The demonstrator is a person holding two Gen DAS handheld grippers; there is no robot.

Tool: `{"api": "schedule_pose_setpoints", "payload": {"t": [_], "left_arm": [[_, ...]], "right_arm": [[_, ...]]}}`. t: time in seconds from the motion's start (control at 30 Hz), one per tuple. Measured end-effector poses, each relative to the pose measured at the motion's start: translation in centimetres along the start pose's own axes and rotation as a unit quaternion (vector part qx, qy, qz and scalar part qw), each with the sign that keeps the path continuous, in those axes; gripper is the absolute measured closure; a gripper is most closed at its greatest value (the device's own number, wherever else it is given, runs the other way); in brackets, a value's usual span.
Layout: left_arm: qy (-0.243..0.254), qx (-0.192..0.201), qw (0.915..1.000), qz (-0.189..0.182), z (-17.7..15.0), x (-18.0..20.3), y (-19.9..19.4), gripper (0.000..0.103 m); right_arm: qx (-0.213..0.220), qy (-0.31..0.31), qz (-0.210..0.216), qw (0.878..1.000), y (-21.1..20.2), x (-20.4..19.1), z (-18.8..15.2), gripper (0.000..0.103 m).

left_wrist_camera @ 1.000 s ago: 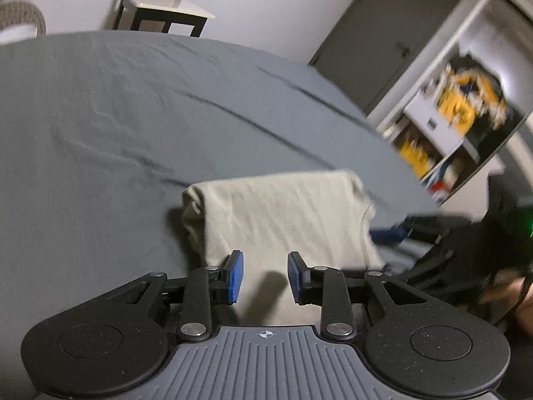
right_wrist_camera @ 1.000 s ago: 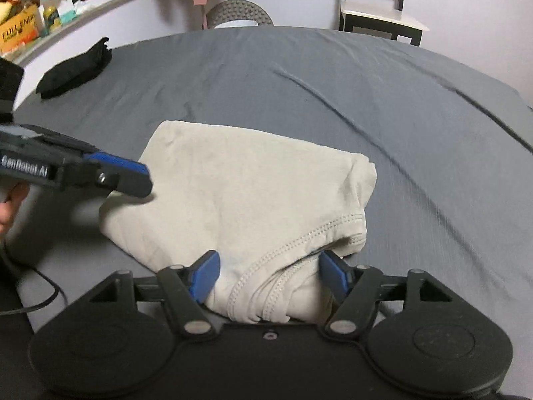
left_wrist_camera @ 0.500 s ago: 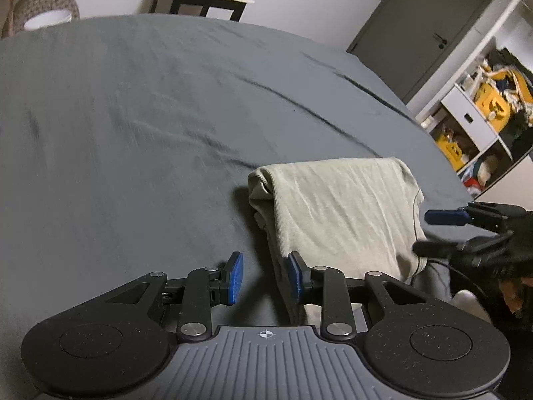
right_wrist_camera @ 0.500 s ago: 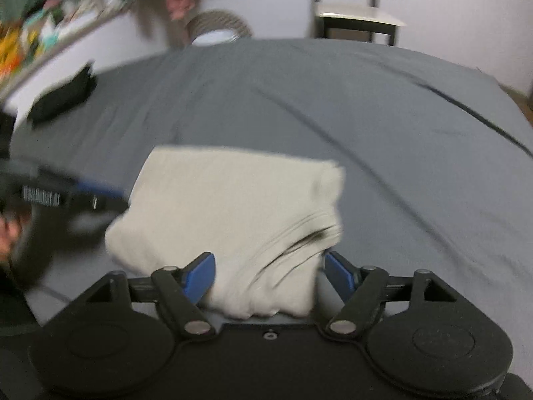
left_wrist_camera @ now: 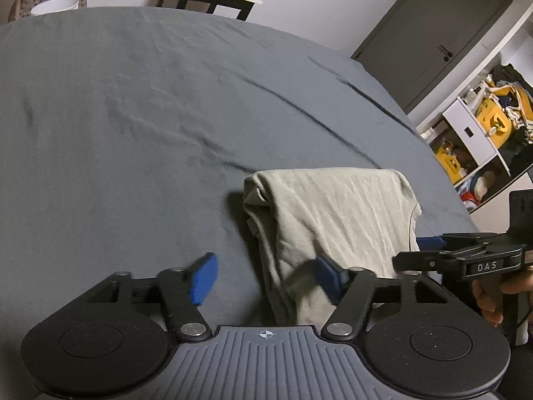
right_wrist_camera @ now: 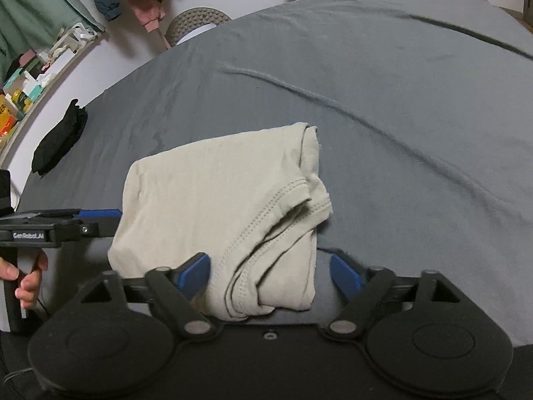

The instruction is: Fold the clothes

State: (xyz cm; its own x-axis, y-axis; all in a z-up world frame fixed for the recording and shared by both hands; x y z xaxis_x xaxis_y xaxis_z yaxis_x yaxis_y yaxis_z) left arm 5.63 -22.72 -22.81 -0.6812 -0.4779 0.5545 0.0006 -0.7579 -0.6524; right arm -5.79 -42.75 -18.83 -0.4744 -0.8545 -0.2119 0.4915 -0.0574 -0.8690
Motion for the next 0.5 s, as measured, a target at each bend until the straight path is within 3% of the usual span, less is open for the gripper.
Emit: {"api": "schedule_pose_setpoints", "payload": {"t": [0.17,0.27,0.37,0.5], "left_arm": [[-0.025,-0.014,0.9977,-0.061,-0.3,0.6,0.2,0.028],[-0.052,-0.026,0.9939,-0.094,-0.5,0.7,0.4,0.015],[-0.073,-0.04,0.9908,-0.107,-0.9,0.6,1.3,0.014],[-0.11,-0.047,0.9829,-0.14,-1.1,0.8,2.8,0.013]], "right_arm": [[0.0,0.008,0.017,1.0,-0.1,0.2,0.3,0.017],[-0.005,0.046,0.062,0.997,-0.4,0.8,0.6,0.017],[-0.019,0.086,0.1,0.991,-0.2,1.1,0.7,0.017],[-0.029,0.083,0.107,0.99,0.3,0.9,0.6,0.019]]}}
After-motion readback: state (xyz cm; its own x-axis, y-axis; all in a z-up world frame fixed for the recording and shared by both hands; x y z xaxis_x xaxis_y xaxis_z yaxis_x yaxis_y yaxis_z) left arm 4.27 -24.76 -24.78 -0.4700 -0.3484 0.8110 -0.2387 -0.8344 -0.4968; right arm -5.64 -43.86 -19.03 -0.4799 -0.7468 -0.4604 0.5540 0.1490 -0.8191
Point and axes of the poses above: each gripper's, at about its wrist camera, not at the fingertips, and y roughly the way its jaws point, x to its right, z to its top, the point moved 6 cm from there along y, roughly the way its jaws point, and after that the axes turned 10 degrees about -z, right-handed, at the moved point
